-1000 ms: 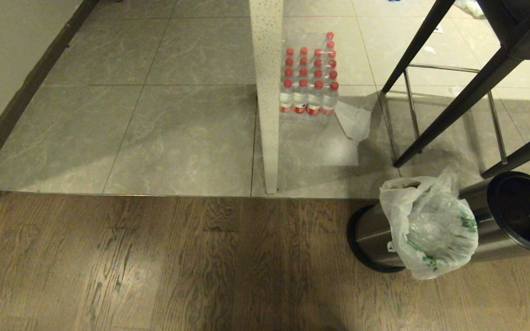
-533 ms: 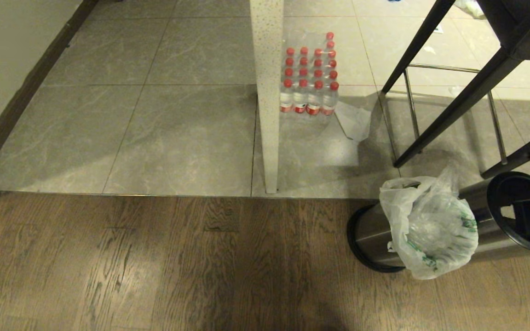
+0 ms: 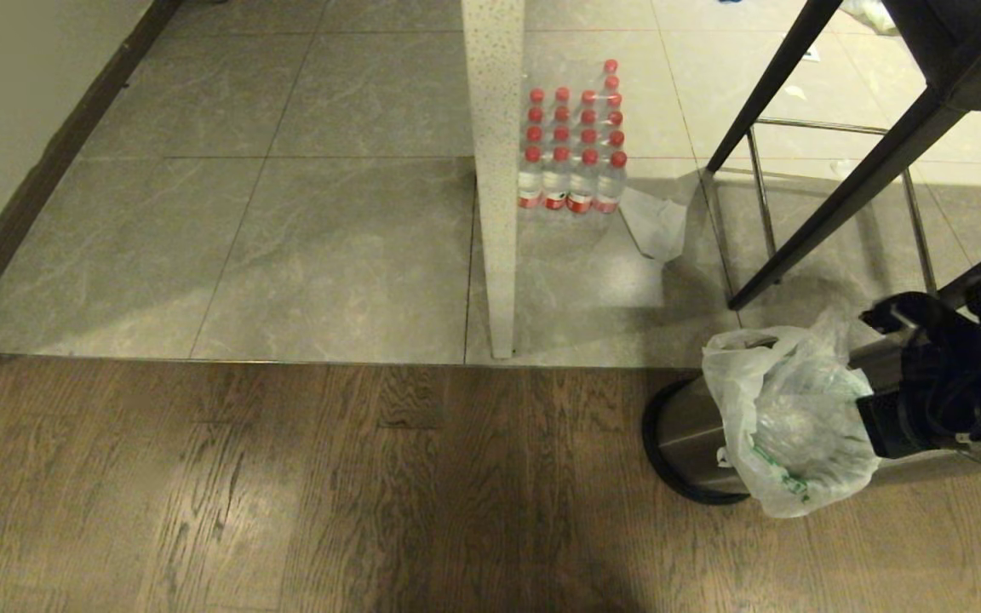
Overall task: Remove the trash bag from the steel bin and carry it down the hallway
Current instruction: Pick up the trash bag
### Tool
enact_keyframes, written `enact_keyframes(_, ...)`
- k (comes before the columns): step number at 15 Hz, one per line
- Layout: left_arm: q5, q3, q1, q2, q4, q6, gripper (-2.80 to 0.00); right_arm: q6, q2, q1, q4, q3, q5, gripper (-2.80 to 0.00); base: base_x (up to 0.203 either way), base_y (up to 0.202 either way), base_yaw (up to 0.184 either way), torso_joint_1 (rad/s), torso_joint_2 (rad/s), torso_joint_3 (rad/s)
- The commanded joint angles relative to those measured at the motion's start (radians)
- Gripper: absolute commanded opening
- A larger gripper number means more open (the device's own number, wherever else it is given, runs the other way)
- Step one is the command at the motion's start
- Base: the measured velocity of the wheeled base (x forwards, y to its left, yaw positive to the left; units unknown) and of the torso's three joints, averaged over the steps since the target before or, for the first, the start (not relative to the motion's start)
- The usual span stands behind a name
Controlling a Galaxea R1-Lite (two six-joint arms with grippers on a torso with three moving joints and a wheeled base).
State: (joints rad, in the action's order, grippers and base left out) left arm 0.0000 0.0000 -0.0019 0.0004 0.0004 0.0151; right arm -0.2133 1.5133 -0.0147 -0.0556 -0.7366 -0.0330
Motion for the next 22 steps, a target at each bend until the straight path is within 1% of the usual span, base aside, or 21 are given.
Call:
enact_keyframes(1,0.000,0.000,0.000,0.000,0.000,0.000,-2.80,0.023,0.064,-0.042,-0.015,-0.027,-0.004,-2.80,0.000,0.000,0.000,0.000,0.00,0.000)
enact_keyframes(4,0.000,0.000,0.000,0.000,0.000,0.000,-2.80,0.075,0.178,-0.090,-0.050,-0.127,-0.083,-2.80,0.000,0.000,0.000,0.000,0.00,0.000)
enact_keyframes(5,0.000,0.000,0.000,0.000,0.000,0.000,-2.80,0.078,0.195,-0.108,-0.055,-0.141,-0.094,-2.80,0.000,0.000,0.000,0.000,0.00,0.000)
enact_keyframes(9,0.000,0.000,0.000,0.000,0.000,0.000,-2.80,0.089,0.240,-0.123,-0.049,-0.168,-0.094,-2.80,0.000,0.000,0.000,0.000,0.00,0.000)
enact_keyframes(10,0.000,0.000,0.000,0.000,0.000,0.000,-2.80,0.089,0.240,-0.126,-0.047,-0.172,-0.094,0.00,0.000,0.000,0.000,0.000,0.00,0.000)
enact_keyframes(11,0.000,0.000,0.000,0.000,0.000,0.000,-2.80,0.089,0.243,-0.126,-0.047,-0.172,-0.094,0.00,0.000,0.000,0.000,0.000,0.00,0.000)
enact_keyframes(13,0.000,0.000,0.000,0.000,0.000,0.000,-2.80,0.121,0.244,-0.126,-0.046,-0.164,-0.092,0.00,0.000,0.000,0.000,0.000,0.00,0.000)
enact_keyframes(16,0.000,0.000,0.000,0.000,0.000,0.000,-2.80,0.146,0.273,-0.126,-0.053,-0.170,-0.086,0.00,0.000,0.000,0.000,0.000,0.00,0.000)
enact_keyframes(17,0.000,0.000,0.000,0.000,0.001,0.000,-2.80,0.176,0.286,-0.128,-0.055,-0.175,-0.073,0.00,0.000,0.000,0.000,0.000,0.00,0.000)
enact_keyframes(20,0.000,0.000,0.000,0.000,0.000,0.000,-2.80,0.225,0.317,-0.142,-0.052,-0.198,-0.048,0.00,0.000,0.000,0.000,0.000,0.00,0.000)
enact_keyframes(22,0.000,0.000,0.000,0.000,0.000,0.000,-2.80,0.227,0.317,-0.143,-0.046,-0.208,-0.029,0.00,0.000,0.000,0.000,0.000,0.00,0.000)
